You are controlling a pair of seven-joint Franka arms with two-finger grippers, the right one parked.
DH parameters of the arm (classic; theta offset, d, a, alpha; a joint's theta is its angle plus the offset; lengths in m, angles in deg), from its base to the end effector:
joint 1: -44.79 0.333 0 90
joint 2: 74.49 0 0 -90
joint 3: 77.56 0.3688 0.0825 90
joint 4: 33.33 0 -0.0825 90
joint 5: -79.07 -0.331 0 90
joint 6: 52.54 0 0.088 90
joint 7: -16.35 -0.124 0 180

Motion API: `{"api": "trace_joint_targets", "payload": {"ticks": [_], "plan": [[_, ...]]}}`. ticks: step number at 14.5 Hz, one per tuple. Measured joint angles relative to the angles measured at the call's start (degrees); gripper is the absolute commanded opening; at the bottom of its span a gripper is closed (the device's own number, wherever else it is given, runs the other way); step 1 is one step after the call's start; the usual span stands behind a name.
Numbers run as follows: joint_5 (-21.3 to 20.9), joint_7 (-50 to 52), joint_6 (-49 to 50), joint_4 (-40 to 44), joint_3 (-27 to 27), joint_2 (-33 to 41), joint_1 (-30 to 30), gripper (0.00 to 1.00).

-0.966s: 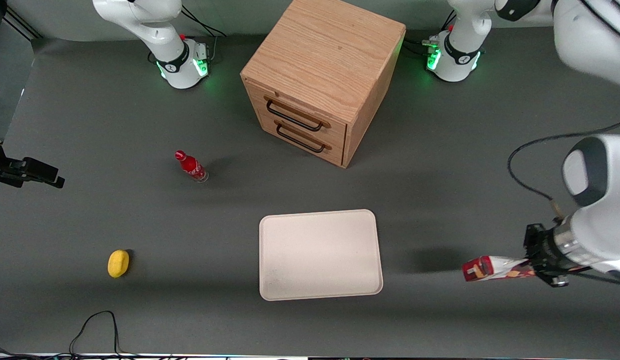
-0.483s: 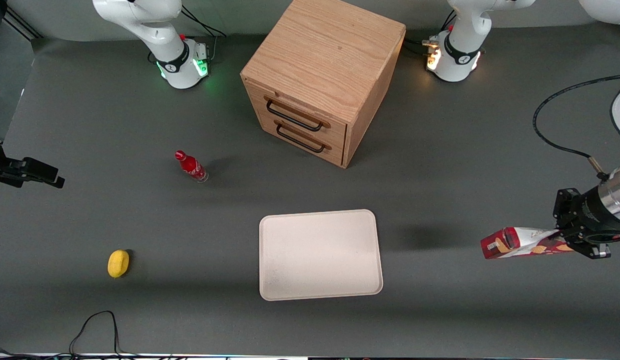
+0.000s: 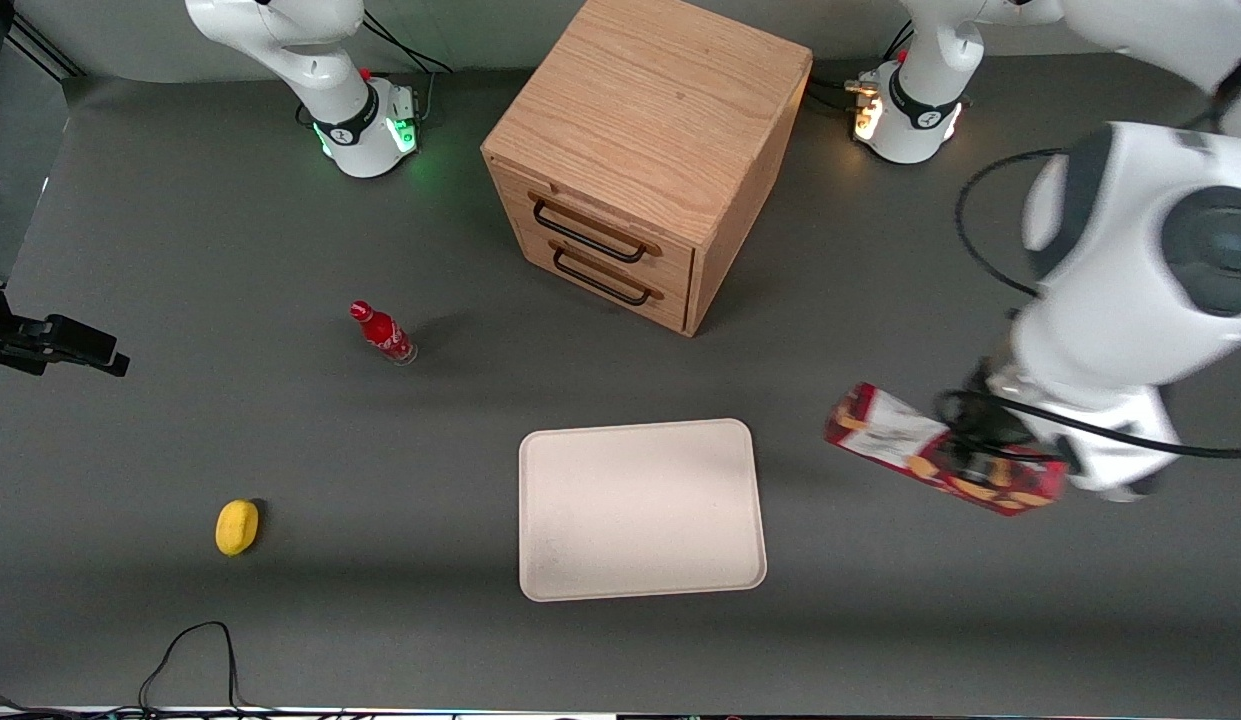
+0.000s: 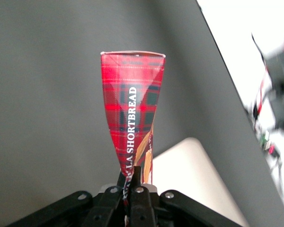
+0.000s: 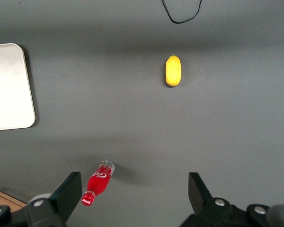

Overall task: Place red cookie box on tray
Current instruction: 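Lift the box upright and carry it over the white tray, then lower the box onto the tray and open the left gripper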

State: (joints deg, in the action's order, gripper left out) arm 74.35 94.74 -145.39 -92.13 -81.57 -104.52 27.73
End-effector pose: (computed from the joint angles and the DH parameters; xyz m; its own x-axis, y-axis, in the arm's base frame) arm 0.6447 -0.2216 0.5834 0.5294 0.8462 0.0607 0.8443 -0.5326 0.0601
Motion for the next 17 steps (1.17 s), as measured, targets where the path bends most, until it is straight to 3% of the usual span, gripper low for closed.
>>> {"api": "trace_joint_targets", "payload": {"ticks": [6, 12, 17], "plan": [[-0.7, -22.0, 0.0, 0.0, -0.9, -0.8, -10.0, 0.00], [-0.8, -35.5, 0.0, 0.0, -6.7, -0.9, -10.6, 0.00], [-0.8, -41.0, 0.0, -0.2, -6.8, -1.6, -10.3, 0.00]]}}
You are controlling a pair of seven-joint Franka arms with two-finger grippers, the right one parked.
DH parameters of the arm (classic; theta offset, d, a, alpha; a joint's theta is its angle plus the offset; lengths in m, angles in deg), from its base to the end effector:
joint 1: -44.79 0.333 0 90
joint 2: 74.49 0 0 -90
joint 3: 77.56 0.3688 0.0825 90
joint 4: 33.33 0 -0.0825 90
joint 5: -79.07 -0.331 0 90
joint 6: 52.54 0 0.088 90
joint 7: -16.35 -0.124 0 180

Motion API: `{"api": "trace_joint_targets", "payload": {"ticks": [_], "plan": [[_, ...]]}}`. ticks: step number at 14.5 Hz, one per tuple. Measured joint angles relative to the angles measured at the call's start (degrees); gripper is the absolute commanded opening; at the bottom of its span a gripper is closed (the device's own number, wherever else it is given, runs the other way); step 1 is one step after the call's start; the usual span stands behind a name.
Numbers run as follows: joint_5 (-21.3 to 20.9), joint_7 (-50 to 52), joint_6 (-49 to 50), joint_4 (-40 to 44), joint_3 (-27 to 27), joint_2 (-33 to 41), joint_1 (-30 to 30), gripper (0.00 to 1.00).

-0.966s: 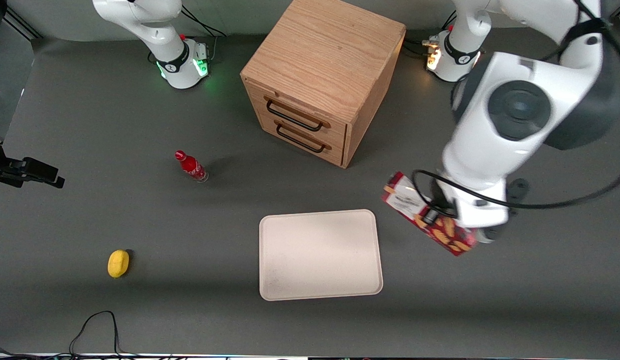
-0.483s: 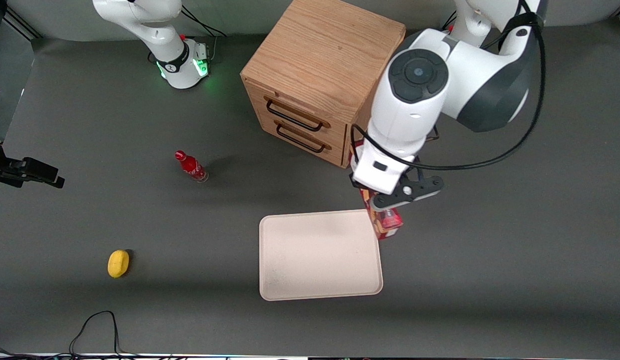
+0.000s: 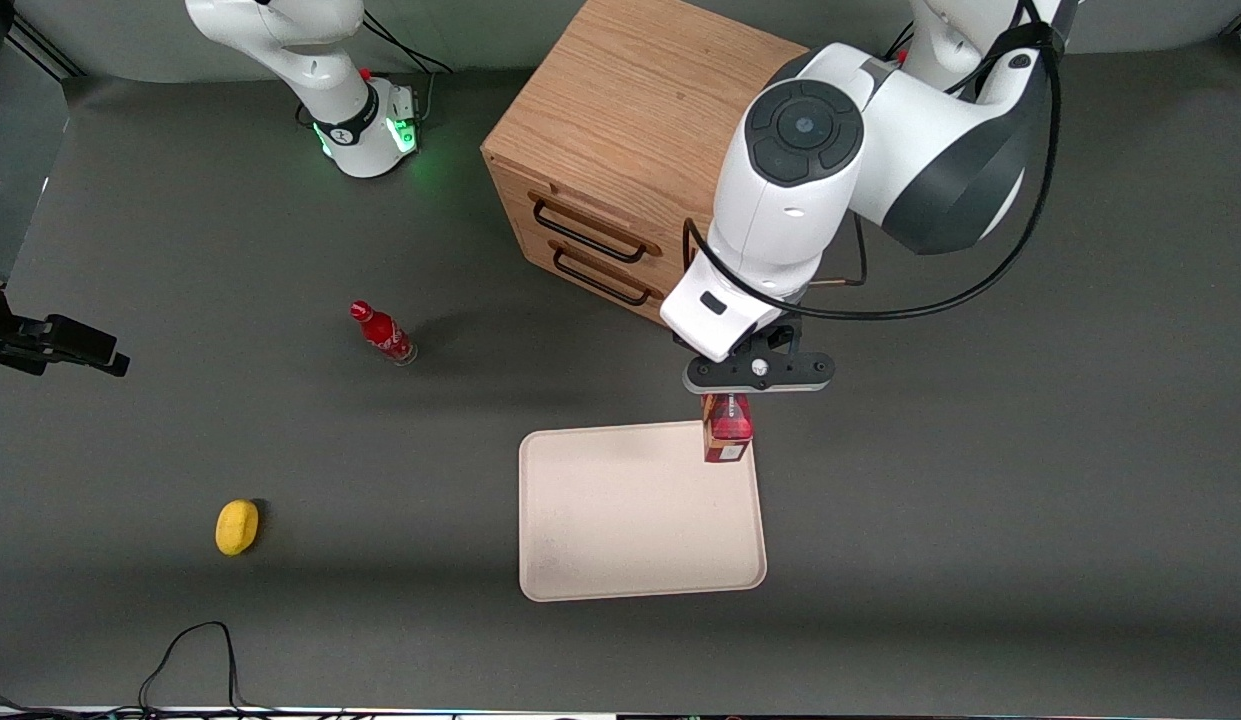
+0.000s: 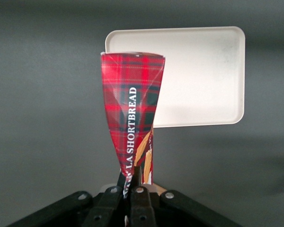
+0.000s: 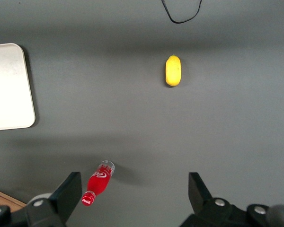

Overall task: Place red cookie box on tray
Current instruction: 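Lower the box onto the tray and open the left gripper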

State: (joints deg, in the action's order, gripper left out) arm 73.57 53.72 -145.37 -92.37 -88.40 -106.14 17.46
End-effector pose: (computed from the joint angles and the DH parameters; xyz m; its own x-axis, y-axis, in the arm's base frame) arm 0.5718 -0.3814 0.5653 0.9993 0.0138 0.0343 0.0128 -0.9995 0.0298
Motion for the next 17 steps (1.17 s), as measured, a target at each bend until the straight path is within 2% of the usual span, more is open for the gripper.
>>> {"api": "trace_joint_targets", "payload": {"ticks": [8, 17], "plan": [[-0.3, -2.8, -12.7, -1.1, 0.5, -13.8, 3.2, 0.00], [-1.2, -4.9, -24.1, -2.9, 1.6, -21.4, 4.6, 0.00]]}}
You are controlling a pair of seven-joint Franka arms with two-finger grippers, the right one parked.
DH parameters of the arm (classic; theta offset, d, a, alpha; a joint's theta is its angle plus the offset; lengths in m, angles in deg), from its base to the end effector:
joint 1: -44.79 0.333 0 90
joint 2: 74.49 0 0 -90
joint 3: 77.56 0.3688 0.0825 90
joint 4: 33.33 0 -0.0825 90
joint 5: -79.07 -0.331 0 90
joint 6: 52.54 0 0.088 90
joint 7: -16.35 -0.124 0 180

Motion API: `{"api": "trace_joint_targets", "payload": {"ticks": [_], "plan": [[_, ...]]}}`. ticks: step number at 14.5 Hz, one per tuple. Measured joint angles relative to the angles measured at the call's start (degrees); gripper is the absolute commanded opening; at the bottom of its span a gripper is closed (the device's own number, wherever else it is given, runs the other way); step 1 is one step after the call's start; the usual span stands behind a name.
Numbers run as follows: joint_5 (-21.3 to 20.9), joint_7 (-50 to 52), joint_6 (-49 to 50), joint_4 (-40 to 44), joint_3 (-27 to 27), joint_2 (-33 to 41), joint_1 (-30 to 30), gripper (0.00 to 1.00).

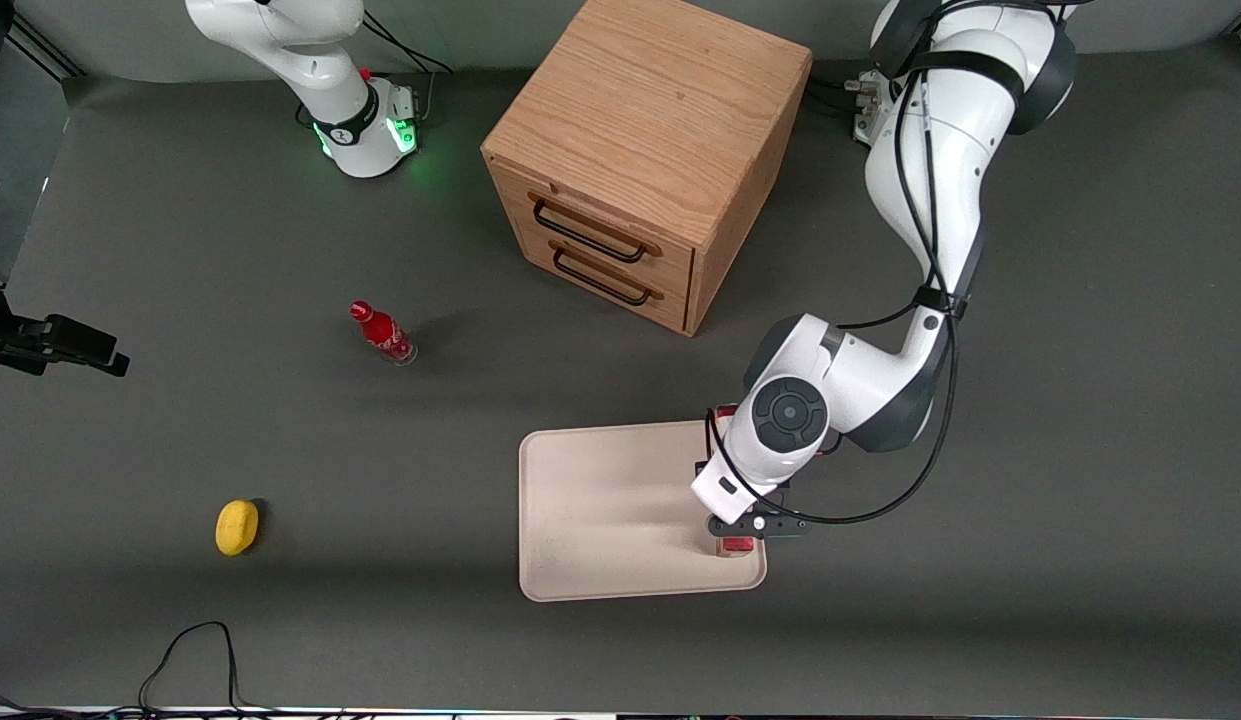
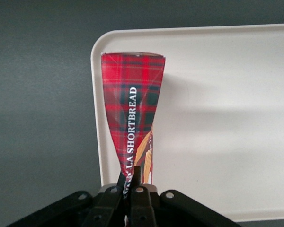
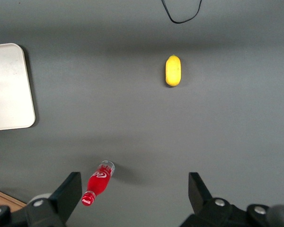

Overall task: Place red cookie box on tray
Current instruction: 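Lower the box onto the tray and open the left gripper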

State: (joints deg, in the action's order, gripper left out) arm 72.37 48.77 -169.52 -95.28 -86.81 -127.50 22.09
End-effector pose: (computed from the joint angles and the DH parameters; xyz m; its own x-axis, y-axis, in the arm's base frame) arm 0.6820 -0.3614 0.3077 0.9994 0.0244 0.0262 0.0233 -0.9988 0.0431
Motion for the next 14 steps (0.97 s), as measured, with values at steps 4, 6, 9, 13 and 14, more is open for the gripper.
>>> {"api": "trace_joint_targets", "payload": {"ticks": [4, 6, 9, 13, 14], "plan": [[-0.3, 0.0, -2.5, -0.6, 0.2, -0.8, 0.0, 0.09], [-0.5, 0.0, -2.8, -0.6, 0.3, -1.0, 0.0, 0.78], [-1.8, 0.0, -2.8, -0.4, 0.3, -1.0, -0.1, 1.00], [-2.1, 0.0, 2.8, 0.2, 0.2, 0.9, -0.2, 1.00], [-2.1, 0.0, 5.5, 0.6, 0.1, 2.1, -0.2, 1.00]]}}
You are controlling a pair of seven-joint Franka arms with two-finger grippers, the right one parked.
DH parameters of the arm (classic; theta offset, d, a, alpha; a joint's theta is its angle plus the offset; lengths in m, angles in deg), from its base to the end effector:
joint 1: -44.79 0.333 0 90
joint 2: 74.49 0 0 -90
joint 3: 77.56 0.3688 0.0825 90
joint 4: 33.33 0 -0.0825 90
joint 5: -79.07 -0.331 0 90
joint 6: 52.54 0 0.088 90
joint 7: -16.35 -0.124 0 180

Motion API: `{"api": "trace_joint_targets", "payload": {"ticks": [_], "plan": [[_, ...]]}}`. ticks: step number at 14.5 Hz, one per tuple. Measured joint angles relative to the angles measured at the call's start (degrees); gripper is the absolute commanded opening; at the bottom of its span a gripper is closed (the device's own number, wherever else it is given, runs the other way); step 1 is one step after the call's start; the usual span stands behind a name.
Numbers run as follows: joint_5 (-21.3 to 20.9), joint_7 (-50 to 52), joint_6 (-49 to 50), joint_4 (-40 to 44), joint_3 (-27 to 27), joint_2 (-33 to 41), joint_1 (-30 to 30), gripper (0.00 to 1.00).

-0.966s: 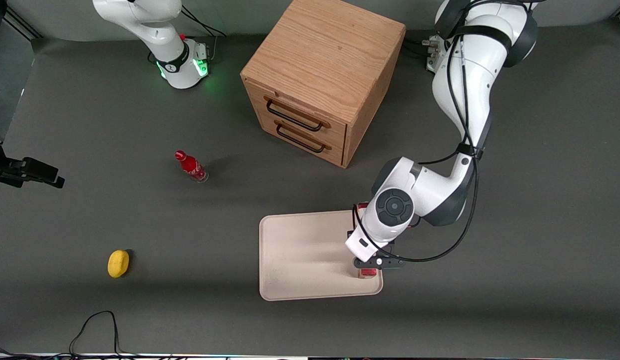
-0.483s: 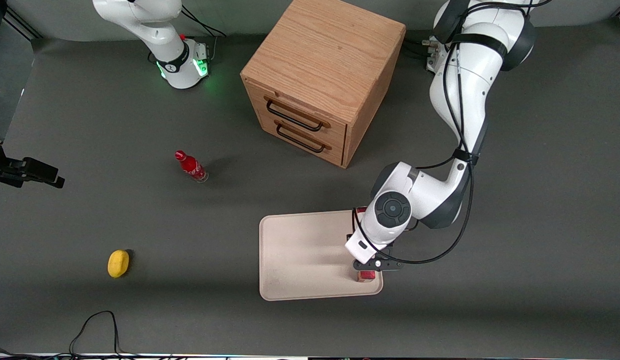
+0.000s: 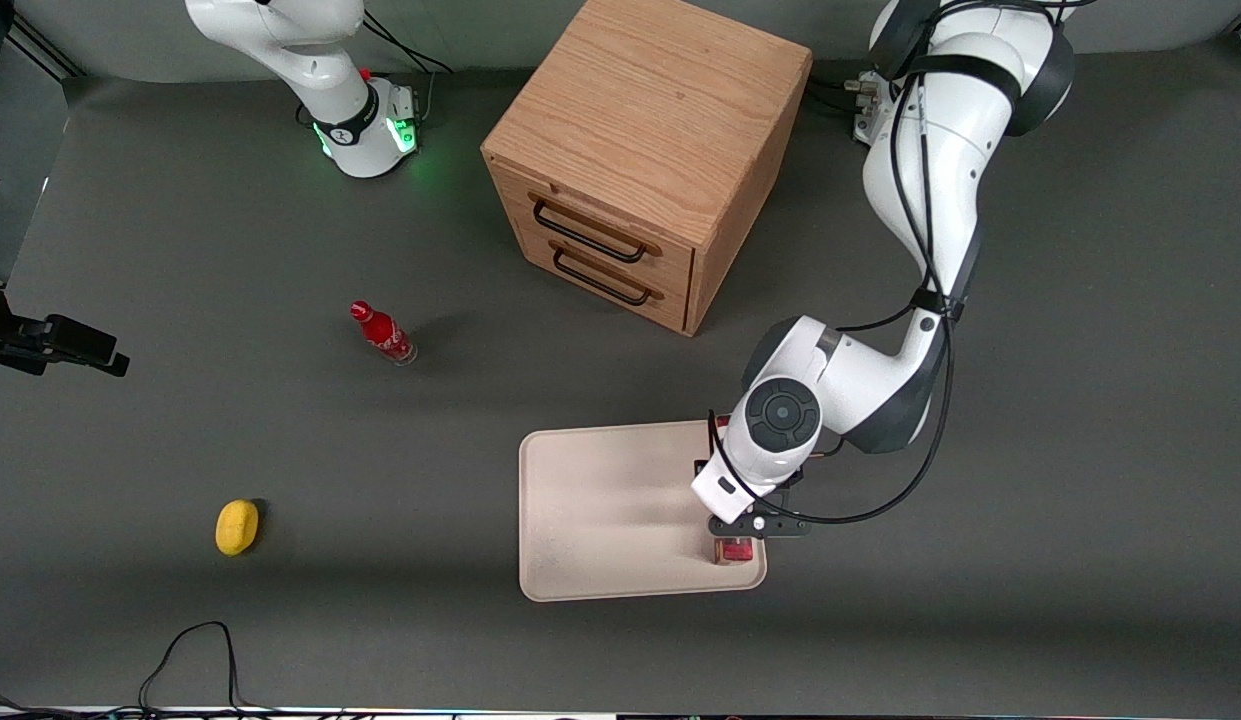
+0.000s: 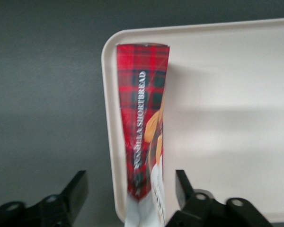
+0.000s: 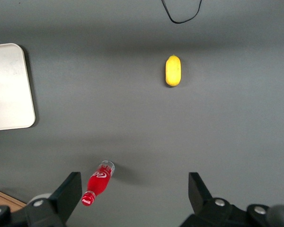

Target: Place red cookie box on tray

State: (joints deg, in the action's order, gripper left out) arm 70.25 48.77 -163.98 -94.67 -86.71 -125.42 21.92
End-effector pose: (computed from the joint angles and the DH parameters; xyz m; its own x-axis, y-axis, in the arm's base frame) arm 0.6751 -0.3547 0.3312 0.9999 0.0082 0.0059 0.0084 -0.9998 -0.0190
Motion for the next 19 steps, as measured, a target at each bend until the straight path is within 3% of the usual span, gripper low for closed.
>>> {"api": "trace_joint_targets", "payload": {"ticks": [7, 10, 19], "plan": [[2.7, 0.0, 23.3, 1.1, -0.2, 18.7, 0.1, 1.00], [2.9, -0.5, 26.4, -3.3, 0.1, 25.8, 1.6, 1.00], [5.9, -21.4, 25.7, -22.2, 0.9, 42.2, 20.9, 1.00]]}}
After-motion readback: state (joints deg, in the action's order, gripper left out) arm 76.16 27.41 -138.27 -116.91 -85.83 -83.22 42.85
